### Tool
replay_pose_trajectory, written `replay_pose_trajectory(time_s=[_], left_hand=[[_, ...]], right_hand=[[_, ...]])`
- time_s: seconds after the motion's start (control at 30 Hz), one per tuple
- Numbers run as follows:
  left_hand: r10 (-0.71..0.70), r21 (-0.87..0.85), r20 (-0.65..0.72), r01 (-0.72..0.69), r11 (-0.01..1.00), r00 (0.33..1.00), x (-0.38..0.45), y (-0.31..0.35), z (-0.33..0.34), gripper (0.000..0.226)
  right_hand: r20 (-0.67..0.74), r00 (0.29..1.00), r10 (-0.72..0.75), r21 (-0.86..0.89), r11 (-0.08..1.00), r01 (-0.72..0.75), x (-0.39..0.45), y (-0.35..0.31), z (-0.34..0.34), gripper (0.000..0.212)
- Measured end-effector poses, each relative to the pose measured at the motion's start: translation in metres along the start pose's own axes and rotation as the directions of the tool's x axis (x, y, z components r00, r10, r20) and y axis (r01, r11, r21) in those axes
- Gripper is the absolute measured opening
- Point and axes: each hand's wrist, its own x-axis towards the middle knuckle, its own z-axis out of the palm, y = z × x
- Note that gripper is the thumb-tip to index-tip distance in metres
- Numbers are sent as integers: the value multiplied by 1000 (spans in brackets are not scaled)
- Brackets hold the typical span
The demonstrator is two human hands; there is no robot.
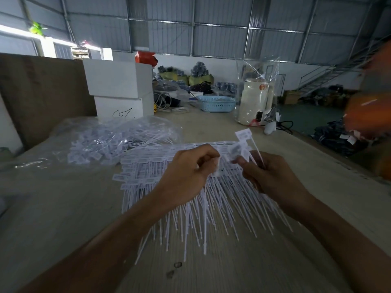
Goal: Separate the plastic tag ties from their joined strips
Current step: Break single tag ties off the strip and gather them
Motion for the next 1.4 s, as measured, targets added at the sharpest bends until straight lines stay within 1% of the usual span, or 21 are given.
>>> replay_pose_trajectory(time_s=[0.07,0.13,0.23,0.3,0.47,0.5,0.53,0.57,0.6,0.63,0.67,0.7,0.8,0.93,1.03,1.1,1.17,1.2,1.27,1.33,1.4], left_hand=[[4,-30,-37,-5,1000,999,1,1,-1,7],[35,4,-45,-35,999,998,2,1,-4,4],[138,84,-38,-134,987,990,2,3,-7,6],[178,92,-46,-174,981,983,2,4,-7,7],[206,78,-49,-202,976,977,4,7,-8,6],[207,74,-47,-203,976,977,4,7,-9,6],[213,72,-41,-210,975,976,3,8,-9,7],[224,74,-31,-221,972,974,3,7,-10,7],[233,80,-24,-231,970,972,2,6,-11,7],[240,90,-26,-236,967,971,2,5,-12,8],[241,107,-37,-236,966,970,2,3,-12,10],[237,125,-51,-229,965,970,2,2,-13,12],[206,164,-67,-193,967,976,2,-1,-11,14],[189,135,-33,-183,974,981,0,0,-5,13],[194,130,-30,-189,973,980,-1,2,1,15],[198,144,-34,-191,971,980,-1,3,4,15],[209,146,-45,-201,969,977,-1,6,8,13],[211,148,-48,-202,968,976,-1,7,9,13],[215,160,-42,-206,965,976,-1,7,9,16],[176,148,-28,-170,974,984,-1,3,5,23],[113,186,-13,-109,977,994,-1,-2,0,29]], right_hand=[[61,996,65,64,996,-69,0,3,-4,33],[68,997,40,49,998,-43,1,4,-5,38],[7,1000,27,-7,1000,-27,3,5,-5,41],[-34,999,38,-32,999,-39,5,7,-7,40],[-115,993,-6,-110,994,-7,8,12,-2,39],[-148,989,-4,-127,992,-15,9,12,-2,39],[-213,977,18,-128,991,-46,11,14,-6,39],[-314,947,63,-82,992,-93,13,16,-14,38],[-410,903,127,22,991,-130,15,18,-24,37],[-475,860,188,123,982,-146,16,20,-35,38],[-493,840,225,176,972,-157,16,22,-42,39],[-473,844,252,184,965,-185,14,24,-44,40],[-352,888,296,168,953,-251,12,21,-32,41],[-188,945,268,272,939,-212,8,7,-10,36],[-56,951,304,287,917,-277,2,5,6,33],[45,941,334,376,868,-326,0,4,13,36],[136,935,327,404,844,-353,-1,2,17,42],[161,935,315,386,852,-354,-2,1,18,44],[164,939,301,367,865,-342,-3,0,19,40],[141,937,319,419,838,-349,-2,2,18,37],[143,924,354,483,790,-378,0,4,15,38]])
